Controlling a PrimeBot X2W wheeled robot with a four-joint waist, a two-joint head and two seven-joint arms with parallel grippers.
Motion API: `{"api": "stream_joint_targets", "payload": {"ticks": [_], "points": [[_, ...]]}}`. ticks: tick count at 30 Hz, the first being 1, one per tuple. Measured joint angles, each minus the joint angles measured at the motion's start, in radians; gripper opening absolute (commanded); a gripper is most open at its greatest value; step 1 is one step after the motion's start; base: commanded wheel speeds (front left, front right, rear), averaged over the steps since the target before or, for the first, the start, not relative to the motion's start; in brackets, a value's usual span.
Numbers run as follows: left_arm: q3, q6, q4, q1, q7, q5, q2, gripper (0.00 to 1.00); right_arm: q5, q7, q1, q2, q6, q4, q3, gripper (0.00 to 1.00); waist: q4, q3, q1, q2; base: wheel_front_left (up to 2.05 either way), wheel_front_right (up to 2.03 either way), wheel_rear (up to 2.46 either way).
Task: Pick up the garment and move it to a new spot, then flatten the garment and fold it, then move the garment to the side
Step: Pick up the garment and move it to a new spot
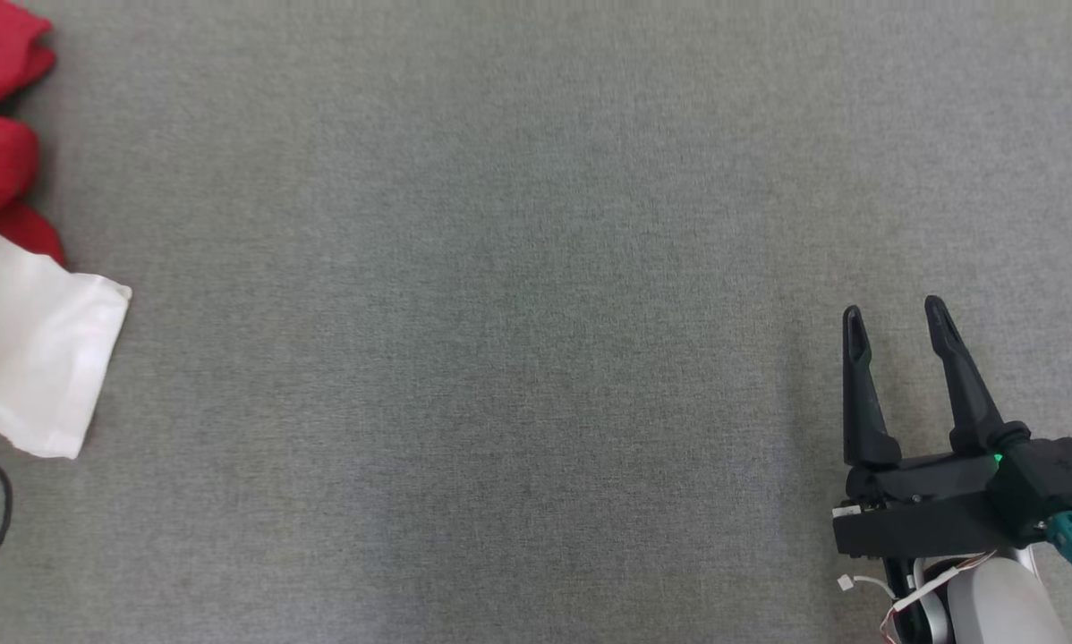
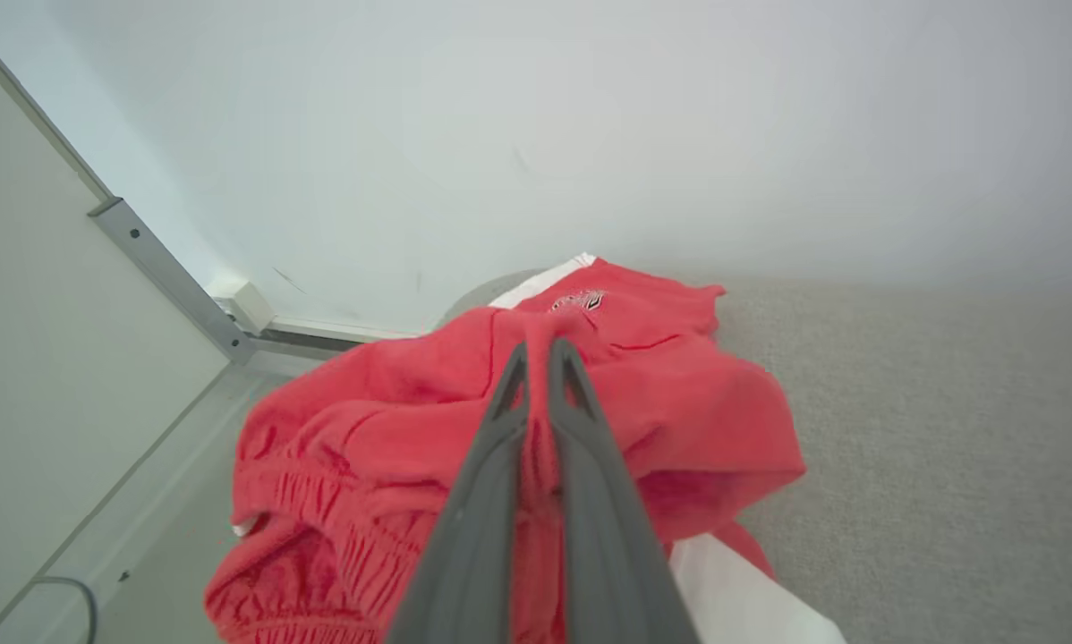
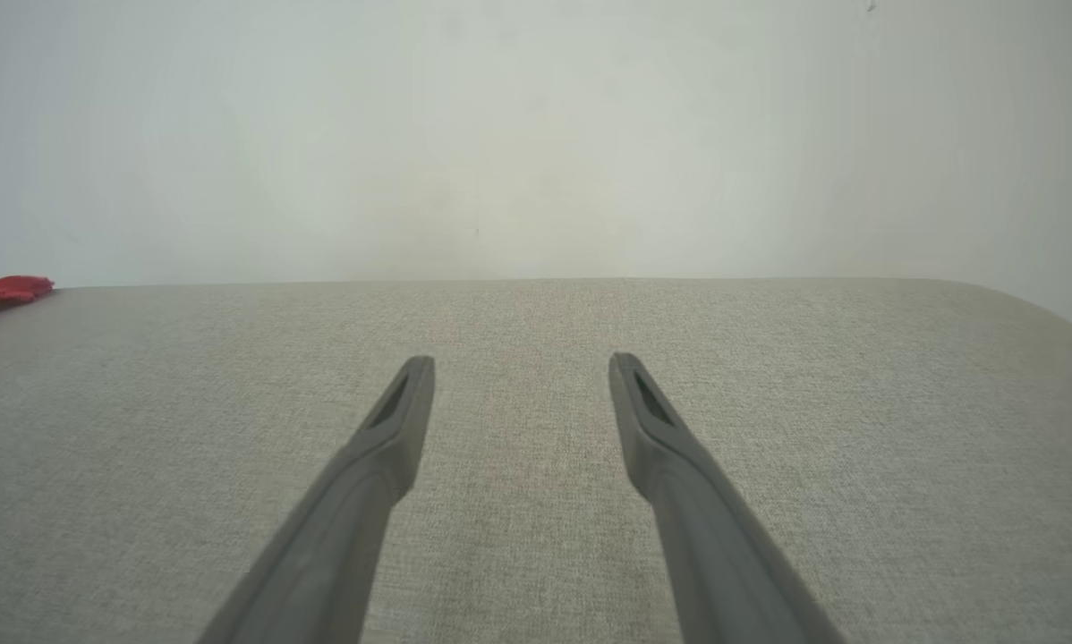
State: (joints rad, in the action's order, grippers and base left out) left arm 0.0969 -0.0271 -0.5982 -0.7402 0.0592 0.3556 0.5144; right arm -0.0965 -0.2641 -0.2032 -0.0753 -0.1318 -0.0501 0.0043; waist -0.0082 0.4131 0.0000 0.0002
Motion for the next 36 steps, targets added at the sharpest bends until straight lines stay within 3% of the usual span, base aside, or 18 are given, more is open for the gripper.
{"api": "stream_joint_targets", "payload": {"ticks": [9,20,23,27,36], "points": [[-0.031,-0.022,0.159,-0.077,-0.081,-0.012,0.003,0.0,-0.017,0.0,0.021,0.013,0.0,-0.03,0.01,1.0,0.019,-0.09,-0.0001,-0.0002,0.0,0.0,0.0],[-0.17,-0.044,0.41,-0.242,0.0,-0.043,-0.055,0.0,-0.05,0.0,0.058,0.023,0.0,-0.053,0.015,1.0,-0.028,-0.181,-0.0001,-0.0002,0.0,0.0,0.0],[-0.226,-0.052,0.446,-0.267,0.025,-0.053,-0.088,0.0,-0.078,0.0,0.064,0.023,0.0,-0.056,0.019,1.0,-0.061,-0.193,-0.0002,-0.0003,0.0,0.0,0.0],[-0.3,-0.052,0.461,-0.28,0.038,-0.048,-0.176,0.0,-0.1,0.0,0.081,0.024,0.0,-0.062,0.023,1.0,-0.123,-0.212,-0.0001,-0.0002,0.0,0.0,0.0],[-0.417,-0.052,0.405,-0.242,0.016,-0.043,-0.306,0.0,-0.108,0.0,0.099,0.024,0.0,-0.064,0.017,1.0,-0.227,-0.238,-0.0002,-0.0002,0.0,0.0,0.0]]}}
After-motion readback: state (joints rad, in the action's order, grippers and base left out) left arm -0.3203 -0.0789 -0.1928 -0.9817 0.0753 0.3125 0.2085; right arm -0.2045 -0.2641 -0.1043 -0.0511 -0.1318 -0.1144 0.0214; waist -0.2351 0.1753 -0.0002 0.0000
